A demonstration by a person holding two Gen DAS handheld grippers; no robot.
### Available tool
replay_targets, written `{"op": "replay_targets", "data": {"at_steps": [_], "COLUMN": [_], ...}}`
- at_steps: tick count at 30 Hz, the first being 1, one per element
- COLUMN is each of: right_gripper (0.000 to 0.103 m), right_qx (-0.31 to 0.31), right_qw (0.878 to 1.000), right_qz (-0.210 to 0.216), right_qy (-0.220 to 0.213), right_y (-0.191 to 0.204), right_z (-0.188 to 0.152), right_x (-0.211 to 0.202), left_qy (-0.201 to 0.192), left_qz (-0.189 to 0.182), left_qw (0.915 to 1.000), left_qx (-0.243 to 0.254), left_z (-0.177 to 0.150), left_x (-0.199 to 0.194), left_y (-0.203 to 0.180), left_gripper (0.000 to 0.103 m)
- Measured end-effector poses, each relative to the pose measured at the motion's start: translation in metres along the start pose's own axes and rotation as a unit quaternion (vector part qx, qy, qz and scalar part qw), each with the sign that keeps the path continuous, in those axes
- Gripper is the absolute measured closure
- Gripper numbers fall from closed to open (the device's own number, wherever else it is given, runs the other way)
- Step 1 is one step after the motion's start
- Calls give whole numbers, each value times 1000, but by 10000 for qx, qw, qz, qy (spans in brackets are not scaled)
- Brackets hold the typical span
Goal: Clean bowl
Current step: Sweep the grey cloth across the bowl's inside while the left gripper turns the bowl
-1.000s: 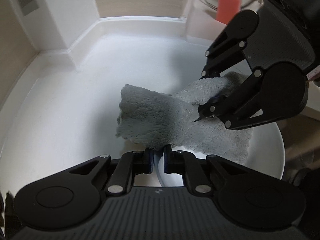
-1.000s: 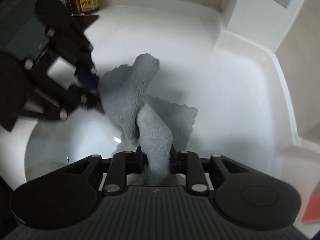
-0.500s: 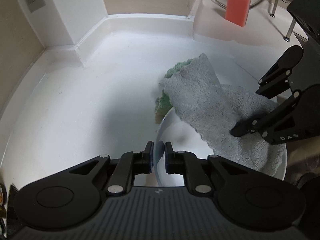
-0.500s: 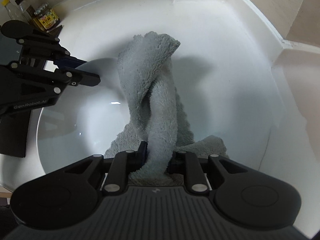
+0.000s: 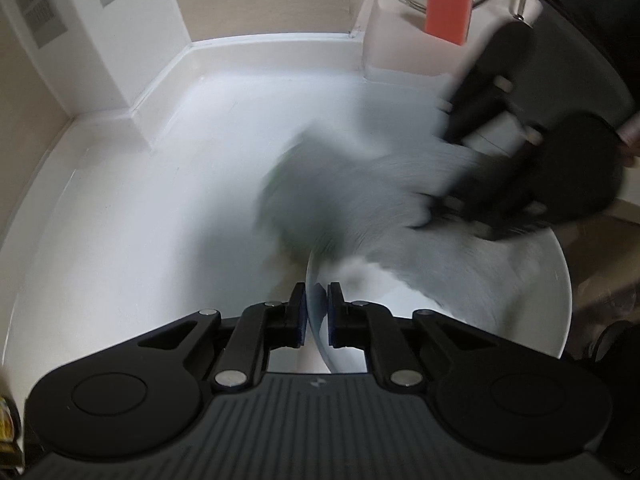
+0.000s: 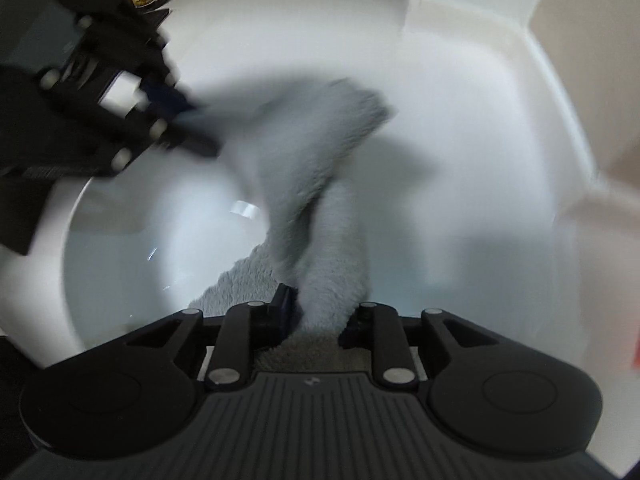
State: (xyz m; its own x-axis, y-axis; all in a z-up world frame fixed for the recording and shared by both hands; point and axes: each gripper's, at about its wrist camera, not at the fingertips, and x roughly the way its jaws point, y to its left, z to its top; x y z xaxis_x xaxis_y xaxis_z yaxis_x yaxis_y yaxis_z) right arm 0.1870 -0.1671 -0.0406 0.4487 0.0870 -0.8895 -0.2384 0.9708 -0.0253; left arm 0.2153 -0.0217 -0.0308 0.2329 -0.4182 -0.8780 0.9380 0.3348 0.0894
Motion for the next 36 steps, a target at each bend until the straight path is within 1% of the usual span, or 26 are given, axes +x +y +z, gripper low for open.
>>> {"op": "replay_targets", "data": {"at_steps": [1, 3, 4, 6, 7, 8, 10, 13, 16, 19, 21, 22, 25, 28, 33, 36], "right_gripper": [83, 82, 82, 86, 87, 88, 88, 88, 88, 87, 86, 86, 85, 85, 85, 84], "right_qx": [-37, 43, 381, 946, 1339, 1585, 1829, 2067, 2053, 2003, 1926, 1884, 1717, 1522, 1086, 683], "right_qw": [9998, 9997, 9990, 9952, 9906, 9867, 9822, 9777, 9779, 9789, 9806, 9815, 9848, 9881, 9938, 9972], "right_qz": [76, 135, 191, 245, 248, 266, 291, 310, 359, 384, 356, 340, 269, 212, 193, 230], "right_qy": [-157, -218, -164, -8, 161, 254, 309, 183, 136, 120, 88, 72, 49, 65, 131, 189], "right_y": [0, -2, -7, -14, -14, -15, -12, -9, -10, -18, -19, -19, -11, -7, -4, -4], "right_z": [8, 12, 9, 1, -10, -18, -33, -49, -55, -62, -62, -61, -55, -52, -43, -36], "right_x": [0, 3, 3, 3, 0, -3, -7, -6, -8, -11, -8, -7, -4, -4, -1, 1], "left_qy": [-14, -126, -165, -244, -283, -286, -276, -129, -33, 36, 171, 193, 358, 594, 811, 959], "left_qz": [51, 108, 127, 164, 180, 192, 215, 221, 74, -33, -136, -146, -237, -283, -308, -368], "left_qw": [9999, 9989, 9982, 9965, 9957, 9955, 9953, 9982, 10000, 9998, 9982, 9980, 9947, 9902, 9843, 9820], "left_qx": [-101, -443, -554, -776, -861, -887, -903, -542, -12, 217, 550, 589, 935, 1235, 1535, 1582], "left_z": [-2, -10, -12, -17, -19, -19, -19, -15, -7, 1, 11, 13, 23, 28, 40, 46], "left_x": [-1, -4, -5, -6, -7, -7, -7, -7, -4, -1, 3, 5, 8, 10, 20, 29], "left_y": [0, 3, 3, 5, 5, 5, 4, -1, -1, 0, 0, 0, -2, -3, -9, -9], "left_gripper": [96, 96, 96, 96, 96, 96, 96, 95, 94, 94, 93, 92, 92, 90, 88, 86]}}
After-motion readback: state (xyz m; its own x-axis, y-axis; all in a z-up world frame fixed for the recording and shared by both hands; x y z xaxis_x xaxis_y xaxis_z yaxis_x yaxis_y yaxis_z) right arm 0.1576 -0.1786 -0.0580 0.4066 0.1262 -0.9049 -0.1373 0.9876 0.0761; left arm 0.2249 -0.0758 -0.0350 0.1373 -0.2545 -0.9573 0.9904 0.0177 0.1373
